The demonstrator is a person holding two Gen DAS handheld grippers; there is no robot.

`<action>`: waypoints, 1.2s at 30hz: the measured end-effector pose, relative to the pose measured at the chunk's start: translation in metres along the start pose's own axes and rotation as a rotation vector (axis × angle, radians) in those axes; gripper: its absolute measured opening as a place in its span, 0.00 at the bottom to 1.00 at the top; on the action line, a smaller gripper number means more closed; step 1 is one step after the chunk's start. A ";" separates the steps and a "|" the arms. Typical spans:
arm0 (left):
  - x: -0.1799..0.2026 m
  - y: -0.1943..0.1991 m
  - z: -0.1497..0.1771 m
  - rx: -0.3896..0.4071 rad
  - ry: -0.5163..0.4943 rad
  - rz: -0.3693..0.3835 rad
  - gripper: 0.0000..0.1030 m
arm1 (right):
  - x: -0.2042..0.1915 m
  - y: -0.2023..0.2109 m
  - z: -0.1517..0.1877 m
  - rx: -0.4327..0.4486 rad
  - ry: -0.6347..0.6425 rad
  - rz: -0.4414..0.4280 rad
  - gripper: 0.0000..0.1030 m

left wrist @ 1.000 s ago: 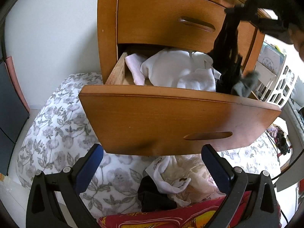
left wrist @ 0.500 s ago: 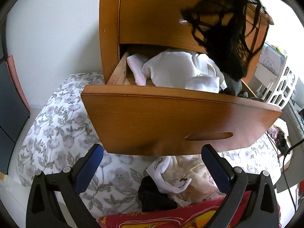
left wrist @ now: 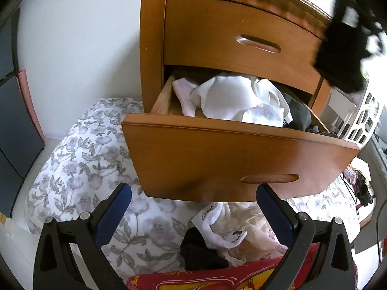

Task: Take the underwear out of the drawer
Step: 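Lift the dark grey garment out of the drawer with the right tool, then carry the dark grey garment down toward the bed with the right tool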

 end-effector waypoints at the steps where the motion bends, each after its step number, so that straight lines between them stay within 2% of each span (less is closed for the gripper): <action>1: 0.000 0.001 0.000 0.005 -0.001 -0.001 1.00 | -0.004 0.008 0.005 -0.002 0.018 0.003 0.04; 6: 0.000 0.007 -0.002 0.031 -0.002 -0.011 1.00 | -0.020 0.035 0.035 -0.045 0.081 0.032 0.04; 12: -0.002 0.010 -0.002 0.039 0.008 -0.019 1.00 | -0.016 0.032 0.079 -0.149 0.060 0.062 0.04; 20: -0.001 0.009 -0.002 0.037 0.009 -0.025 1.00 | 0.003 -0.017 0.144 -0.330 0.039 0.088 0.04; 24: -0.002 0.008 -0.002 0.029 0.011 -0.022 1.00 | 0.015 -0.055 0.185 -0.446 0.094 0.176 0.06; 36: -0.002 0.005 0.000 0.015 0.008 -0.026 1.00 | 0.054 -0.138 0.281 -0.611 0.068 0.275 0.07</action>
Point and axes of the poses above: each gripper's, at about its wrist camera, not at the fingertips, and y roughly against the way its jaws point, x to its right, z to its underside, the point moved 7 cm from there along -y, roughly the way its jaws point, and after that the axes turned 2 degrees about -z, right-handed, at the moved point
